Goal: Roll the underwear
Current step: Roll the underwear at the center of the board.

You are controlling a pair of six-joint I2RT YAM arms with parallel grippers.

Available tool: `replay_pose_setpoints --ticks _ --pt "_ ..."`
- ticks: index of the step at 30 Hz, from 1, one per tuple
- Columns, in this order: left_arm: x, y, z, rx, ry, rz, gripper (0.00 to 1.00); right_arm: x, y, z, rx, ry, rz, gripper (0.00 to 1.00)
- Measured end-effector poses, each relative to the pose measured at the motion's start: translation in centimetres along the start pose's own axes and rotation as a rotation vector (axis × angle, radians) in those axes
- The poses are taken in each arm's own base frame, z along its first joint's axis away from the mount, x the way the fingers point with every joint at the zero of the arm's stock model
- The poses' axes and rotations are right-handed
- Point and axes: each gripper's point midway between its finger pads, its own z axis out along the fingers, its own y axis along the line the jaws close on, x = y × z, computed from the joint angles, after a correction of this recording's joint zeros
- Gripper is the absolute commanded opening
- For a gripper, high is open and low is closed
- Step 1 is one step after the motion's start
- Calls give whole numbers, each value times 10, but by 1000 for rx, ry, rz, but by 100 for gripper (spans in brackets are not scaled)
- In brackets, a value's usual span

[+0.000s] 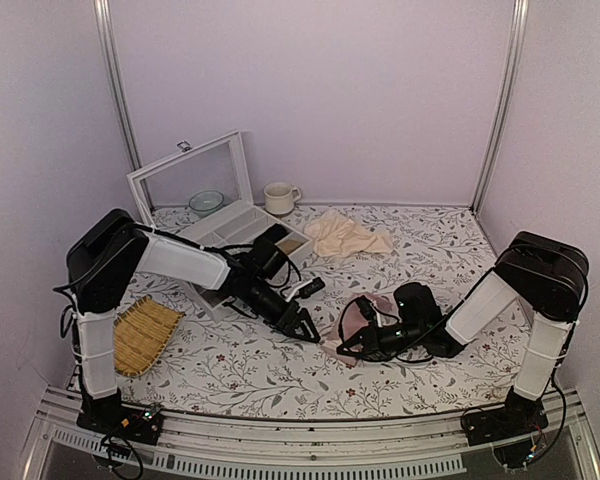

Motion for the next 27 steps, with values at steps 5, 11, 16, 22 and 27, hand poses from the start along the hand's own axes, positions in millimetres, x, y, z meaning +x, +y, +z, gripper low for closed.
replay_pose_setpoints --ticks 5,11,16,22,27 --pt "-3 -14 7 27 0 57 55 0 0 0 3 -3 0 0" --pt "-11 -15 17 23 -5 84 50 0 0 0 7 -5 -1 0" --pt "-10 -6 27 -4 5 83 47 0 -1 0 9 -8 -1 0" --pt "-14 -4 32 -15 2 95 42 0 0 0 9 -8 -1 0" --pt "-16 -5 37 -17 5 113 39 0 0 0 9 -8 1 0"
